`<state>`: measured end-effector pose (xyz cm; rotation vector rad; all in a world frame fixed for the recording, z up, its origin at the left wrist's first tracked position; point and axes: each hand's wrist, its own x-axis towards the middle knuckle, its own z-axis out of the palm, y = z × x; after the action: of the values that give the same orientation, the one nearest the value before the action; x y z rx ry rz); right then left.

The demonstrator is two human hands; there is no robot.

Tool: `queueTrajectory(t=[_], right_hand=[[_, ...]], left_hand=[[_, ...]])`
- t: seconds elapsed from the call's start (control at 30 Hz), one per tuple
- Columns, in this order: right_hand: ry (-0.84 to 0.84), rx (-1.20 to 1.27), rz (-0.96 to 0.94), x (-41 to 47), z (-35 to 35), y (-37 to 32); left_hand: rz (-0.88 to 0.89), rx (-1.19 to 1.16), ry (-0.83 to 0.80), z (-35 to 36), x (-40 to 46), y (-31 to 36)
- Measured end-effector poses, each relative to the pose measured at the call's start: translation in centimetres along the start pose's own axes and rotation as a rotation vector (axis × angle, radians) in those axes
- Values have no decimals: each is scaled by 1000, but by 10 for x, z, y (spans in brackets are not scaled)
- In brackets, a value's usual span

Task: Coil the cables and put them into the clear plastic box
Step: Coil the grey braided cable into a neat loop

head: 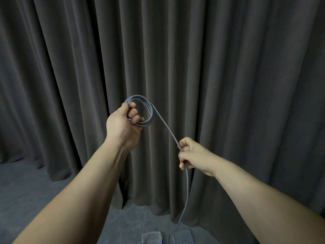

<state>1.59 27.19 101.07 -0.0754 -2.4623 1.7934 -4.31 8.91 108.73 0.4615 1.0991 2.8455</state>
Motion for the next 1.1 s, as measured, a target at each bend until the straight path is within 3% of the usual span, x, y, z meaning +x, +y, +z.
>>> queueTrajectory(t=[0.07,0.13,0.2,0.27,0.33,0.43,0.73,1.1], right_hand=[[168,-56,-39,3,-4,8],[299,-457,-173,7,-8,4],[216,-927,-318,3,-5,-14],[60,-1102,-447,-4,3,-44],[-20,-1031,-581,-8,7,-73],[-4,-778,-663,-6,0,-94],[275,-230,-577,9,-5,-71],[408,-59,-474,10,-8,-68]], left_hand=[[28,38,45,-10,10,7],[68,96,61,-17,16,3],[126,225,20,-22,19,-6],[185,479,-59,-23,16,-16],[189,679,-146,-26,11,-24],[95,713,-248,-31,5,-27],[-45,648,-433,-19,-20,-33],[-23,581,-622,-16,-23,-35]])
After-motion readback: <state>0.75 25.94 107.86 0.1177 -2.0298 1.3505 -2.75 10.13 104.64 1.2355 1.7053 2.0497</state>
